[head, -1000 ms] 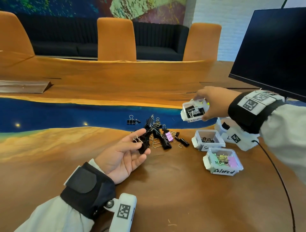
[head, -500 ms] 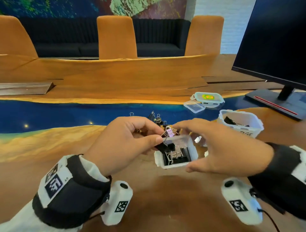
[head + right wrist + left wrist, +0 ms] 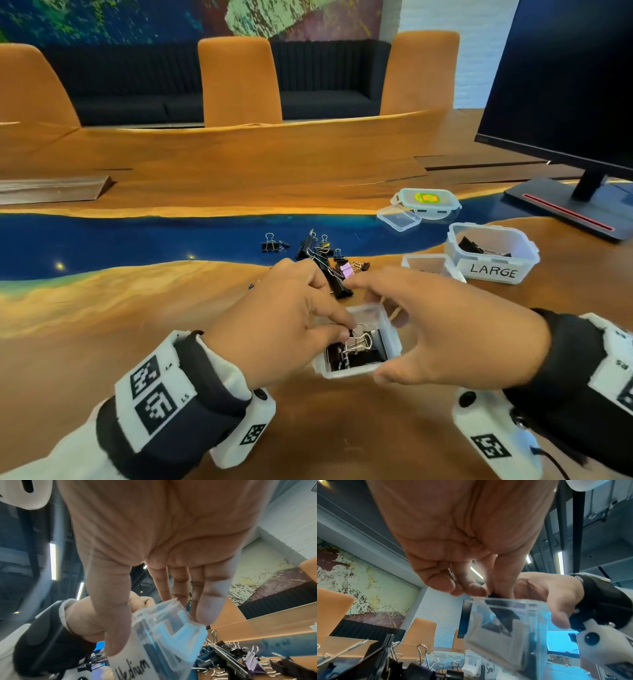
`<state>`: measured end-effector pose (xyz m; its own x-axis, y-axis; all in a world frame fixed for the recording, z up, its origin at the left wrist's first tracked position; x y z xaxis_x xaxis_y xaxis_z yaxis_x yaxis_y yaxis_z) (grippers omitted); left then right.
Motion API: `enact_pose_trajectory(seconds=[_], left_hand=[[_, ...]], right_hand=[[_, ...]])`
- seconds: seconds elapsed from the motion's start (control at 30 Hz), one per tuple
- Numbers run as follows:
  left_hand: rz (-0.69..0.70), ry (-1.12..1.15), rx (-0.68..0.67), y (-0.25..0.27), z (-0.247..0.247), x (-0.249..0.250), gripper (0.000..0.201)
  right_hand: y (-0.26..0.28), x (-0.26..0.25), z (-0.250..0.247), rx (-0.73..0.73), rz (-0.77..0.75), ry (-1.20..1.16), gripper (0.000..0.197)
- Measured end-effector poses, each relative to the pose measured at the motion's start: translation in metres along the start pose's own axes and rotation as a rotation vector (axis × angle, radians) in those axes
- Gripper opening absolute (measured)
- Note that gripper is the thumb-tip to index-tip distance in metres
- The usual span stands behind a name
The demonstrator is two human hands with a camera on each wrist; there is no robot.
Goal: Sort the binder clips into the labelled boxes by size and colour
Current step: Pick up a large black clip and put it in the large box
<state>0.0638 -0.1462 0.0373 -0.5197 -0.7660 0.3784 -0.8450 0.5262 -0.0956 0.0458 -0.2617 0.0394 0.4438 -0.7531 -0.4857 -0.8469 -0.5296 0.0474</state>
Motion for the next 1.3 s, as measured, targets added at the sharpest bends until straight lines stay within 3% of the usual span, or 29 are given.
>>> enact_pose_trajectory(seconds=[0.13, 0.27, 0.5, 0.6, 0.73, 0.87, 1.0, 1.07, 1.17, 1.3], left_hand=[[-0.030, 0.126, 0.106, -0.001, -0.009, -0.012, 0.012], [-0.106, 0.253, 0.282, 0.003, -0.030, -0.036, 0.011], [-0.162, 0.297, 0.300, 0.007, -0.030, -0.058, 0.008], [-0.168, 0.291, 0.295, 0.009, -0.030, -0.061, 0.007], [-0.179, 0.291, 0.259, 0.013, -0.029, -0.069, 0.006], [-0.211, 0.319, 0.257, 0.015, -0.030, -0.083, 0.006], [-0.246, 0.415, 0.278, 0.014, -0.029, -0.091, 0.006], [-0.267, 0.484, 0.279, 0.013, -0.026, -0.095, 0.007], [-0.304, 0.569, 0.257, 0.010, -0.019, -0.099, 0.009], [-0.300, 0.619, 0.220, 0.008, -0.010, -0.098, 0.011]], right_hand=[[-0.005, 0.002, -0.002, -0.029, 0.011, 0.001, 0.086], [-0.020, 0.025, -0.028, -0.047, 0.142, 0.067, 0.069], [-0.079, 0.114, -0.111, 0.122, 0.445, 0.217, 0.072], [-0.097, 0.142, -0.108, 0.039, 0.542, 0.240, 0.074], [-0.111, 0.165, -0.084, -0.144, 0.622, 0.435, 0.073], [-0.115, 0.170, -0.066, -0.249, 0.644, 0.556, 0.074], [-0.123, 0.146, -0.070, -0.176, 0.573, 0.508, 0.074], [-0.131, 0.119, -0.066, -0.136, 0.459, 0.494, 0.059], [-0.135, 0.085, -0.038, -0.191, 0.343, 0.517, 0.034], [-0.132, 0.084, -0.001, -0.315, 0.409, 0.629, 0.044]])
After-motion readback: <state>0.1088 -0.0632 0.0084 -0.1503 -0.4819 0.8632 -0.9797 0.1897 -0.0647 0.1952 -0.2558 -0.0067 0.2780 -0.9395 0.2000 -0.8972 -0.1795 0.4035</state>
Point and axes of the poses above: each hand's wrist, its own y-axis away from the middle knuckle, its own z-axis out of the palm, x = y × z, the point moved 10 cm from there along -y, towards the middle knuckle, and after that the axes turned 9 degrees about -y, right-handed, at the moved point
